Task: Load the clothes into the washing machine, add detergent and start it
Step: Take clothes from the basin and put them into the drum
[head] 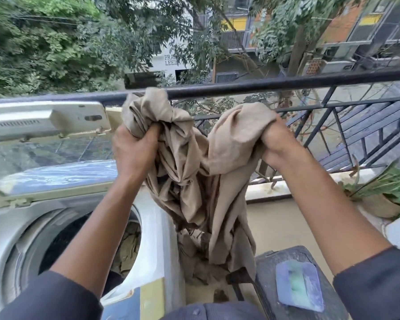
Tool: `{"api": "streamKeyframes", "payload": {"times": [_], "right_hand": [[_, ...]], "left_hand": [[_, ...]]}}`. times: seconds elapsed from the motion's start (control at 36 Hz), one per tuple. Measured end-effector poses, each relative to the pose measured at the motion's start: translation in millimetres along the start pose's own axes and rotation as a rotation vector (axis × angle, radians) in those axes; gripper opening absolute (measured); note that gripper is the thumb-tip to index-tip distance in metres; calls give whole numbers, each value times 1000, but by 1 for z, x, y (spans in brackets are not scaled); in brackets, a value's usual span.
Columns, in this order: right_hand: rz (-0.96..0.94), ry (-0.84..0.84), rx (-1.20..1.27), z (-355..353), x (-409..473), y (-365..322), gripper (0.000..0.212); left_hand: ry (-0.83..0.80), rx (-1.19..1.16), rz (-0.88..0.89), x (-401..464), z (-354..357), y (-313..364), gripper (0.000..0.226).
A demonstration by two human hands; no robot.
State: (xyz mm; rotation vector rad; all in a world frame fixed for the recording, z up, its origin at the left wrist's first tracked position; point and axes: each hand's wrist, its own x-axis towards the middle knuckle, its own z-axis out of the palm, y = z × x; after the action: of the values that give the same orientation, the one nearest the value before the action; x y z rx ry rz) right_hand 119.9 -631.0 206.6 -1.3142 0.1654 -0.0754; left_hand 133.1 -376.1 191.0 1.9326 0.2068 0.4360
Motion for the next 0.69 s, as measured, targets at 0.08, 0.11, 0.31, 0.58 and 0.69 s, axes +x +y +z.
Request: {"api": "streamKeyframes", "payload": {"times": [0.08, 0.11, 0.31, 0.58, 0.69], "right_hand": [[57, -17, 149, 9, 0, 5, 23], [73, -51, 211, 12, -1, 6, 22], [114, -256, 217, 43, -12, 10, 18], [-40, -486, -252, 54, -26, 11, 49], [-6, -400, -254, 40, -22, 21, 61]], "left_hand": [[-90, -23, -35, -10, 6, -12, 39], [-137, -48, -39, -13, 8, -15, 41], [-690, -399, -27, -33, 14, -26, 68], [-358, -257, 4, -43, 33, -31, 32], [-317, -225, 36, -40, 30, -28, 27]]}}
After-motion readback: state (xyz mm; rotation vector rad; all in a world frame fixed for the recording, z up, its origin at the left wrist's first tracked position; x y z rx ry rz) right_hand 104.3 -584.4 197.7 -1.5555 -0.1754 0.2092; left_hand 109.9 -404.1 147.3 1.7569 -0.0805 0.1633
